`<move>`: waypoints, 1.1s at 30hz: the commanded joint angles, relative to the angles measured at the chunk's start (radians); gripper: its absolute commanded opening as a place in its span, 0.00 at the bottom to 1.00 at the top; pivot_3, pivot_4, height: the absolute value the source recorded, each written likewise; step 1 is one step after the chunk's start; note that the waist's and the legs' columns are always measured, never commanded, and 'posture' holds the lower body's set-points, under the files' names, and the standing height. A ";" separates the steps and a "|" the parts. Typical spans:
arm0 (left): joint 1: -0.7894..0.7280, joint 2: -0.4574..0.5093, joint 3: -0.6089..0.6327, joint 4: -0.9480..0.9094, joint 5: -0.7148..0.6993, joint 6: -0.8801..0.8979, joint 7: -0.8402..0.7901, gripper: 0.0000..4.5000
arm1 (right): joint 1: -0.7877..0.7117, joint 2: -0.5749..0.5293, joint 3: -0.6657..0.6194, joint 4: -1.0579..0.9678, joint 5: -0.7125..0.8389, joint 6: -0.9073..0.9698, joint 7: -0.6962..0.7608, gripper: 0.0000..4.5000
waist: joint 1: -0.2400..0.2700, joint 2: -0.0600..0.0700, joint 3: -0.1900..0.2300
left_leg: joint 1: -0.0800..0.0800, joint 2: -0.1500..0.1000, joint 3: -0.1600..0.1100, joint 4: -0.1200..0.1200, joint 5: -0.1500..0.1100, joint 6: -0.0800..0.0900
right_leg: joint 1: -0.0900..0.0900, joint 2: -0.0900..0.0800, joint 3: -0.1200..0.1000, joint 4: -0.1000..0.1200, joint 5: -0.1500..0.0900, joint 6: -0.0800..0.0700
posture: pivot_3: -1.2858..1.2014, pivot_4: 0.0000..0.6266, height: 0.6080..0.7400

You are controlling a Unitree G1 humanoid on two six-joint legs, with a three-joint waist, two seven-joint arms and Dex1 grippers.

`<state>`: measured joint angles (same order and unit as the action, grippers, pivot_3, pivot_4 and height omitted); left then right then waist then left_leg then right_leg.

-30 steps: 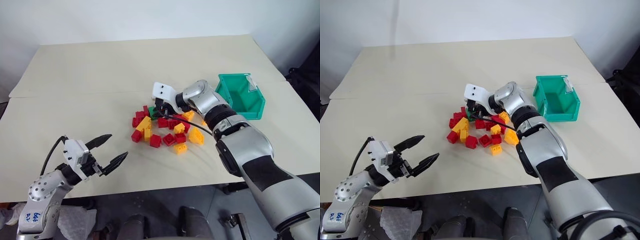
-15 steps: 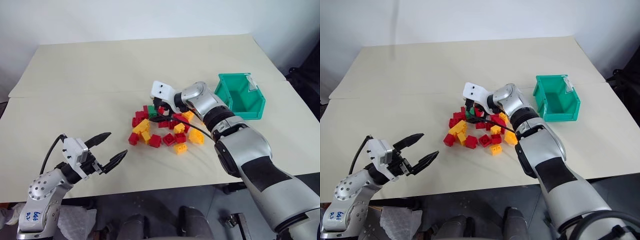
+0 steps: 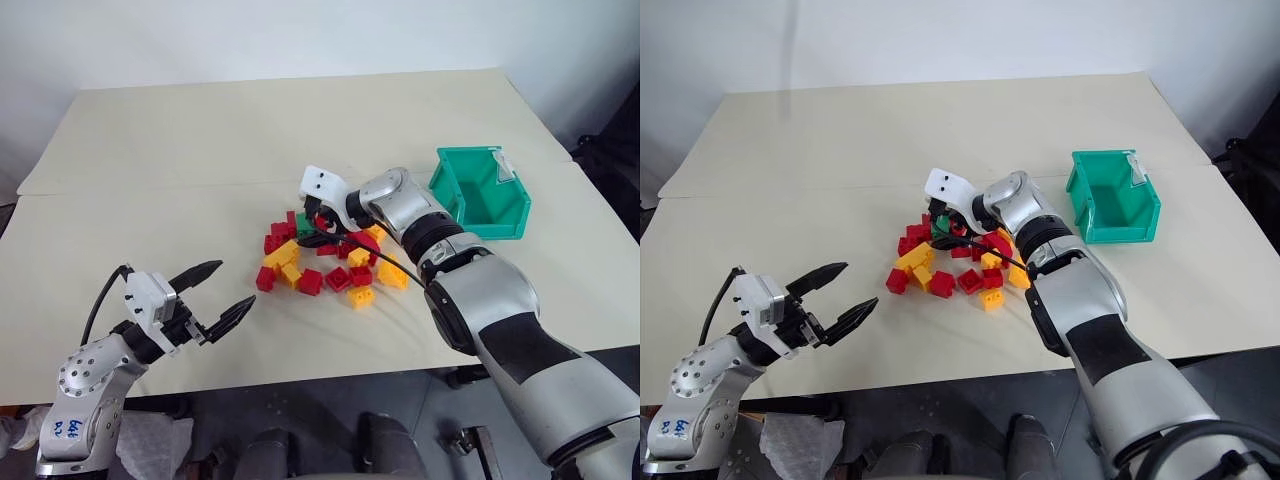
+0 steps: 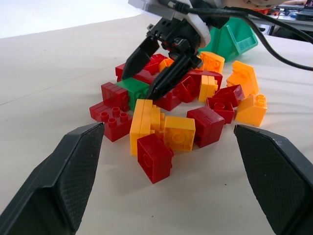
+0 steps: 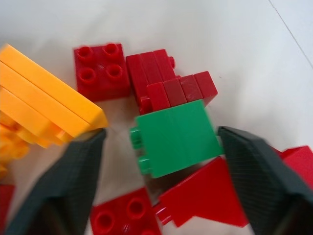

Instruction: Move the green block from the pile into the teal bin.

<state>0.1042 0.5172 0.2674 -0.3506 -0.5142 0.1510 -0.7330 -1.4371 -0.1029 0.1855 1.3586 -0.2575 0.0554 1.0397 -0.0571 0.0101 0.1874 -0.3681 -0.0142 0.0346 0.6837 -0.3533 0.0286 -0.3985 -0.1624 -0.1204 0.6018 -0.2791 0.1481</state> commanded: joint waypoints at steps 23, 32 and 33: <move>-0.197 -0.020 -0.126 -0.097 -0.100 0.094 -0.020 1.00 | 0.161 -0.465 -0.310 -0.397 0.311 0.030 0.219 0.46 | 0.027 0.000 0.000 | -0.001 -0.001 0.000 0.000 0.000 0.000 | 0.000 0.000 -0.001 -0.001 0.000 0.000 | 0.52 0.24 1.00; -0.345 -0.038 -0.206 0.022 -0.067 0.103 -0.089 1.00 | 0.408 -0.704 -0.399 -0.462 0.302 0.113 -0.110 0.46 | 0.045 0.002 0.001 | -0.002 -0.002 0.006 0.001 0.000 0.001 | 0.002 -0.001 -0.002 -0.006 0.000 0.000 | 0.52 0.24 1.00; -0.351 -0.039 -0.206 0.035 -0.064 0.098 -0.095 1.00 | 0.412 -0.708 -0.403 -0.442 0.302 0.108 -0.146 0.46 | 0.040 0.002 0.001 | -0.002 -0.004 0.007 0.001 0.001 0.001 | 0.002 0.000 -0.002 -0.006 0.000 0.000 | 0.52 0.24 1.00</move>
<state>-0.2347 0.4808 0.0592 -0.3190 -0.5829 0.2690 -0.8106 -1.0135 -0.7923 -0.1984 0.9135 0.0367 0.1822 0.9563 -0.0174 0.0117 0.1886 -0.3696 -0.0176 0.0422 0.6843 -0.3527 0.0296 -0.3969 -0.1621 -0.1222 0.5953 -0.2790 0.1482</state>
